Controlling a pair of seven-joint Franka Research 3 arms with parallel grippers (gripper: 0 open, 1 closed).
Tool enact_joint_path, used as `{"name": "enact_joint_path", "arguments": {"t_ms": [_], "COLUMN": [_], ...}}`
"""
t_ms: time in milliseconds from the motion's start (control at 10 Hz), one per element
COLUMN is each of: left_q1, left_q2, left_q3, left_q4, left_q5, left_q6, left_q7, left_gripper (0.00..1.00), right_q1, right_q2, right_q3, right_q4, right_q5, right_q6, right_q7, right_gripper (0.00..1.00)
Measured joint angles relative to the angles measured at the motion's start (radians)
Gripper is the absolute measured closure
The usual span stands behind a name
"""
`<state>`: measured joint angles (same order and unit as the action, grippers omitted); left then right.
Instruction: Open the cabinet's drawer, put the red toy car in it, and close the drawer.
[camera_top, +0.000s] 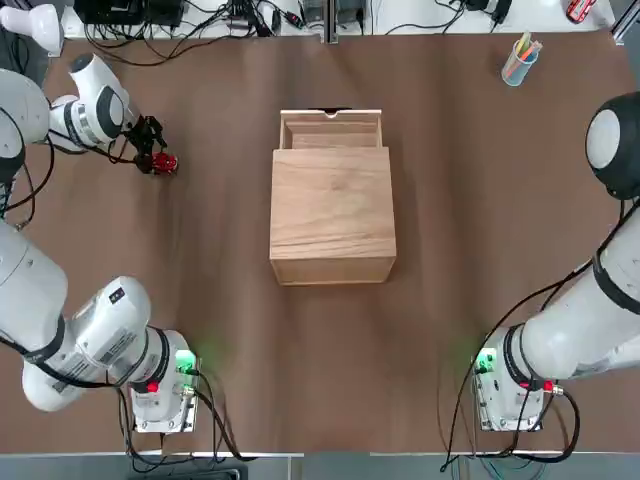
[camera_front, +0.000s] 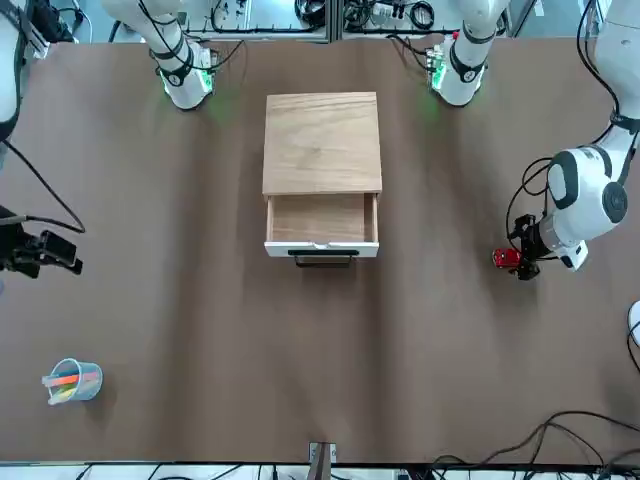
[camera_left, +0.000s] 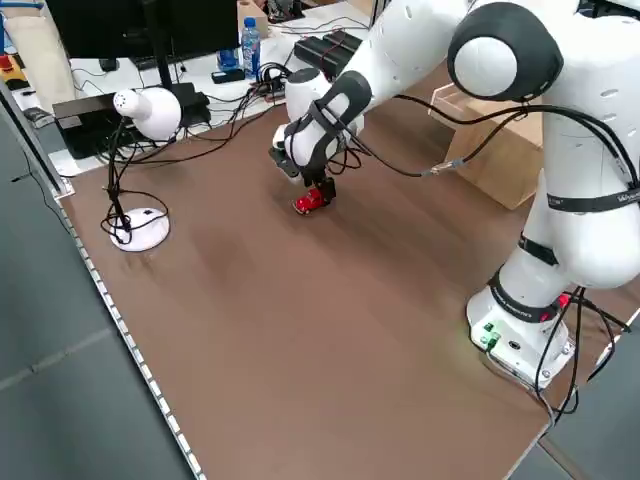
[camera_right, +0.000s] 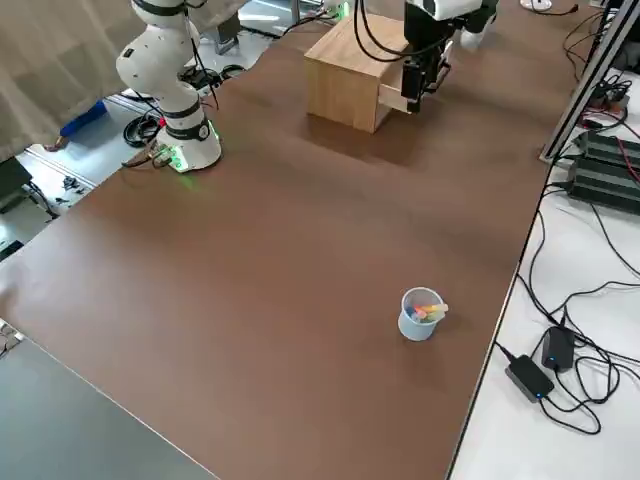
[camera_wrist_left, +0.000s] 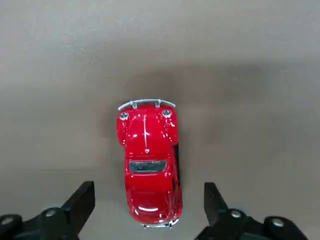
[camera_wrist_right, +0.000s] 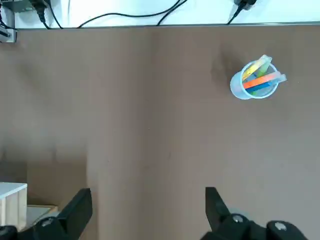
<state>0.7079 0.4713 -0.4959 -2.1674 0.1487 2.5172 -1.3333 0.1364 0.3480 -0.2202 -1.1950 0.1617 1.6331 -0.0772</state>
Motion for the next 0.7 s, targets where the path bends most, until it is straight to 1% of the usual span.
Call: {"name": "enact_joint_path", "arguments": {"t_ms": [100,200,300,400,500,600,700], "left_q1": [0.000,0.000,0.000,0.000,0.000,0.000,0.001], "left_q2": [0.001,0.001,0.001,0.001,0.001,0.001,0.000], "left_q3": [0.000,0.000,0.000,0.001,0.002,0.005,0.006], "left_q4": [0.000,0.000,0.000,0.000,0.000,0.000,0.001], "left_q5": [0.000,0.000,0.000,0.000,0.000,0.000,0.001], "left_q6": [0.003,0.004,0.004,0.005,0.005,0.008,0.010], "left_q7": [0.000,0.000,0.000,0.000,0.000,0.000,-0.001], "left_gripper": [0.09,0.26,0.41,0.46,0.48,0.52,0.53], "right_q1": [-0.007,-0.022,-0.043,-0.066,-0.091,-0.103,-0.105], "right_q2": [-0.039,-0.092,-0.144,-0.189,-0.225,-0.256,-0.286], "right_q3": [0.001,0.002,0.005,0.023,0.061,0.095,0.119], "right_q4": [-0.037,-0.084,-0.135,-0.184,-0.232,-0.277,-0.318], "right_q5": [-0.001,-0.002,-0.002,-0.002,-0.009,-0.028,-0.046], "right_q6": [0.027,0.066,0.092,0.100,0.104,0.107,0.111], "right_q7": [0.005,0.006,-0.001,-0.016,-0.025,-0.025,-0.025], "right_gripper": [0.00,0.00,0.00,0.00,0.00,0.01,0.01]}}
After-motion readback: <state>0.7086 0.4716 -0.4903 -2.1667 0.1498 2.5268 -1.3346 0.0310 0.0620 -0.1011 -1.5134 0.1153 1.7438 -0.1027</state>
